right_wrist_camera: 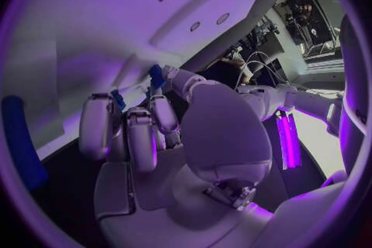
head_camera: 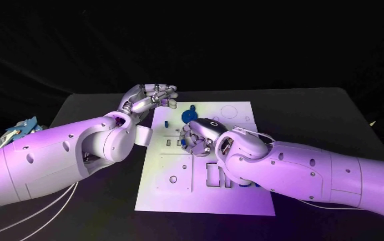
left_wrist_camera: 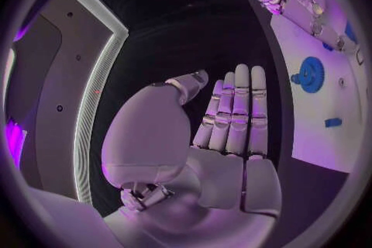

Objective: Assemble the parts on the task board

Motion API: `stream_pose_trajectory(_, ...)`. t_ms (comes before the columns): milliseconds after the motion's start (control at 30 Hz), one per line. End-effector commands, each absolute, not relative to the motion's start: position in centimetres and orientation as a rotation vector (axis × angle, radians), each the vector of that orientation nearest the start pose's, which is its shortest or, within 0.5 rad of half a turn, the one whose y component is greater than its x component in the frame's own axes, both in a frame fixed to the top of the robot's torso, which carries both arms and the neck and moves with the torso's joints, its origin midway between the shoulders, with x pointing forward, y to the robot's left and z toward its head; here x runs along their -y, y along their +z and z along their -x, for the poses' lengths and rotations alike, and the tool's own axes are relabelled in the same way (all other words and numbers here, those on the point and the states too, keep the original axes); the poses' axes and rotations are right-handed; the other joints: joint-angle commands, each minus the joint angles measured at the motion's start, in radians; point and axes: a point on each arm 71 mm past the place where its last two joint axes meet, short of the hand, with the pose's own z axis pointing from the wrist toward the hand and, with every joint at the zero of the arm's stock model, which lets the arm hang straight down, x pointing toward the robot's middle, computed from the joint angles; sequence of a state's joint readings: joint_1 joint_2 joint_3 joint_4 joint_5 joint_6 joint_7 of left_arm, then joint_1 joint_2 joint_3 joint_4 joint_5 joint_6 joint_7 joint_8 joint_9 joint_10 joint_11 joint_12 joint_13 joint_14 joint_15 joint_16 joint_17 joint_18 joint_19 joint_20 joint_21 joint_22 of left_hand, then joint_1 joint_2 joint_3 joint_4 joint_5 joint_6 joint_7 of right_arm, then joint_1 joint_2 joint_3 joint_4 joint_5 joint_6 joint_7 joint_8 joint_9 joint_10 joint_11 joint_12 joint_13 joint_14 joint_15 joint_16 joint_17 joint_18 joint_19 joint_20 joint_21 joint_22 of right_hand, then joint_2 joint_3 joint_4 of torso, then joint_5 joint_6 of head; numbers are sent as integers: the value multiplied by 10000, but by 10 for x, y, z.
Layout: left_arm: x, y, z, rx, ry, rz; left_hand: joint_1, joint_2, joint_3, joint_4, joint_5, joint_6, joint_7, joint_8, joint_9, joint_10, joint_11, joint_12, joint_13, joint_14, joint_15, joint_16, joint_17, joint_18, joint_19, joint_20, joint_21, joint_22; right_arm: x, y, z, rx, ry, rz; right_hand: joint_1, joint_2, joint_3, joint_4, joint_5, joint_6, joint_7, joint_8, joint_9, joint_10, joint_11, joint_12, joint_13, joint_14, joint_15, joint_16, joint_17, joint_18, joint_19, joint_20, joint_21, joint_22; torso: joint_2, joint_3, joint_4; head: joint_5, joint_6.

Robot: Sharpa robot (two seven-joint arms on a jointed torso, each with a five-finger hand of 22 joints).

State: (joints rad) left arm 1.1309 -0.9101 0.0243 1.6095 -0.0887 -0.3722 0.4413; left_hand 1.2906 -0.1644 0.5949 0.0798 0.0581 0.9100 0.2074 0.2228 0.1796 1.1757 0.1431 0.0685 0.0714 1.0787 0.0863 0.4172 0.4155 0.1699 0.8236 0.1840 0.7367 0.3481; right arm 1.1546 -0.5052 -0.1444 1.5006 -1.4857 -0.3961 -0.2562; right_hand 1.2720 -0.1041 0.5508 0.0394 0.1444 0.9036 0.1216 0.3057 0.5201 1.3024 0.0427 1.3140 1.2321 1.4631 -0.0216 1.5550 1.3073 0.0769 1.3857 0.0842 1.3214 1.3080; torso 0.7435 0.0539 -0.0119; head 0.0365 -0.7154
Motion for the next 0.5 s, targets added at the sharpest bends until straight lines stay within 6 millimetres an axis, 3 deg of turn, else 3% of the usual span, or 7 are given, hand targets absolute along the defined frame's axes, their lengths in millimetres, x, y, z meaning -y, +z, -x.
stream_pose_trajectory(33,-217,-174,-470,-13500,-15521,10389,-100,6,53,-13,-35,3,43,-34,9,-53,10,-53,-17,-68,11,-35,12,39,-60,6,-34,-11,43,-234,-442,-17145,7777,2774,-10,-28,-43,16,-42,115,-15,614,526,63,-5,59,15,969,-20,26,2159,-80,82,12,23,367,-1,7,-11,35,-27)
stream_pose_trajectory(500,-217,-174,-470,-13517,-15561,10394,-112,10,50,-9,-36,3,52,-37,9,-70,20,-51,-16,-89,21,-37,20,40,-84,19,-41,-15,43,-238,-444,-17156,7566,2753,-38,-51,-49,31,-60,108,-11,621,520,49,-3,46,2,967,-21,23,2148,-77,76,10,8,358,3,9,-16,43,-13)
